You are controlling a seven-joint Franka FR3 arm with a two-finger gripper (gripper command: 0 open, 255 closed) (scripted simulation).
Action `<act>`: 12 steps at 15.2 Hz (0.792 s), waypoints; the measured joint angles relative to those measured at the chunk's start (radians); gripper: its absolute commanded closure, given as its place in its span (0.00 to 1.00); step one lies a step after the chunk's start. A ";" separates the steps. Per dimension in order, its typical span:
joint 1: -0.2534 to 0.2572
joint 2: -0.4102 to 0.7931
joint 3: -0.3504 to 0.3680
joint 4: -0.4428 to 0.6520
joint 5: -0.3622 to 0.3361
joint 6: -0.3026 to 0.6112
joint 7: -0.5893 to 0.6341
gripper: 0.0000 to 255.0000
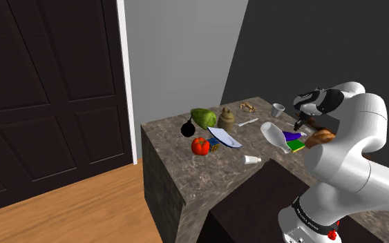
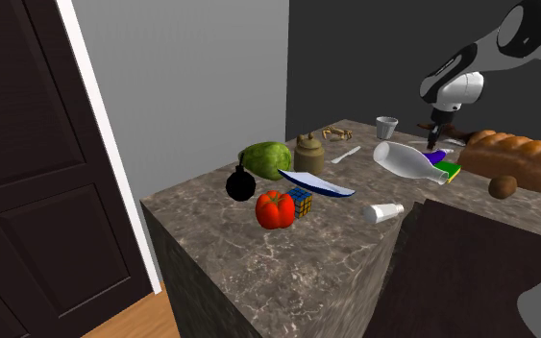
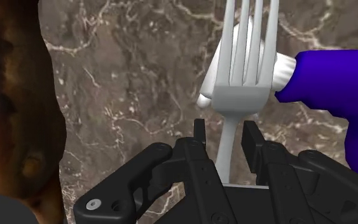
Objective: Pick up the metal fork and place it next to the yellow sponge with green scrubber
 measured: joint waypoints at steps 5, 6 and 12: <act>-0.001 0.027 -0.001 0.021 0.000 0.011 -0.001 1.00; -0.001 0.033 -0.001 0.027 0.000 0.010 -0.001 1.00; 0.003 0.036 0.000 0.026 0.000 0.006 0.002 0.00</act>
